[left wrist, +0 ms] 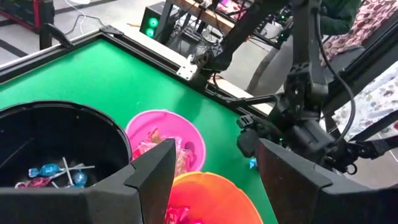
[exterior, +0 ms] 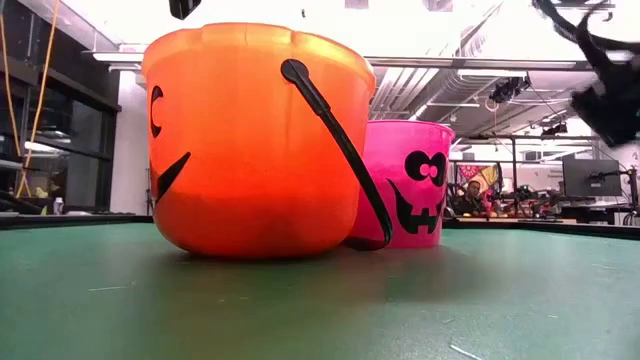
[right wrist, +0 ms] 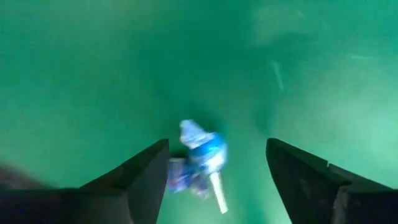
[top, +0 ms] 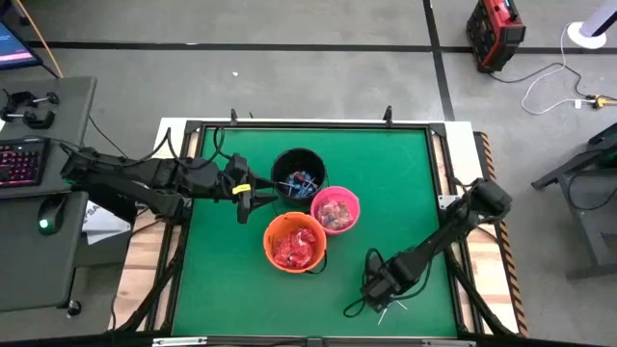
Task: Sort candy by brand, put in halloween buckets
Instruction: Put the blue lollipop into the black bucket, then return to Home Position
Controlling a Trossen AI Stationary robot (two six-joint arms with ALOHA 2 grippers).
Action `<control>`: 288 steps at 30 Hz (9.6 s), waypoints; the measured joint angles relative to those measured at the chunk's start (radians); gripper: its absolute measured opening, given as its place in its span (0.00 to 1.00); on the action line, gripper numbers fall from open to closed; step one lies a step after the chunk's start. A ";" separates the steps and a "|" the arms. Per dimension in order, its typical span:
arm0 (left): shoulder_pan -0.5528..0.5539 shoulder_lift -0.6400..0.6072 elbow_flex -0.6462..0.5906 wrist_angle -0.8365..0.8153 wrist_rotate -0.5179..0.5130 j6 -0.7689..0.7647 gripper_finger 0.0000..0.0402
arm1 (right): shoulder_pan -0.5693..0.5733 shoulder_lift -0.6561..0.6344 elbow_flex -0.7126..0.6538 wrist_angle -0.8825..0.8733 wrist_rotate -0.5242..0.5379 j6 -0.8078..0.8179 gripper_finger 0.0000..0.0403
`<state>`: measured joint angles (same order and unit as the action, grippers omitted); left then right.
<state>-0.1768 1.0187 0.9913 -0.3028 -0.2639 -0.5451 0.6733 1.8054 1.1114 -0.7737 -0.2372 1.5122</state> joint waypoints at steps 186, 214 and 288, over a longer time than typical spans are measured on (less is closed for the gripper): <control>0.292 -0.791 -0.980 0.700 0.145 0.076 0.00 | -0.593 -0.751 -0.036 -0.004 0.303 -0.717 0.00; 0.303 -0.796 -0.978 0.628 0.134 0.032 0.00 | -0.661 -1.493 -1.102 1.019 0.131 -1.034 0.00; 0.252 -1.011 -0.978 0.333 0.127 0.033 0.00 | -0.689 -1.788 -1.102 0.790 0.238 -1.068 0.00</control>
<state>0.0750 0.0082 0.0128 0.0299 -0.1369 -0.5125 -0.0154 0.0177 0.0093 0.0165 0.0005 0.4446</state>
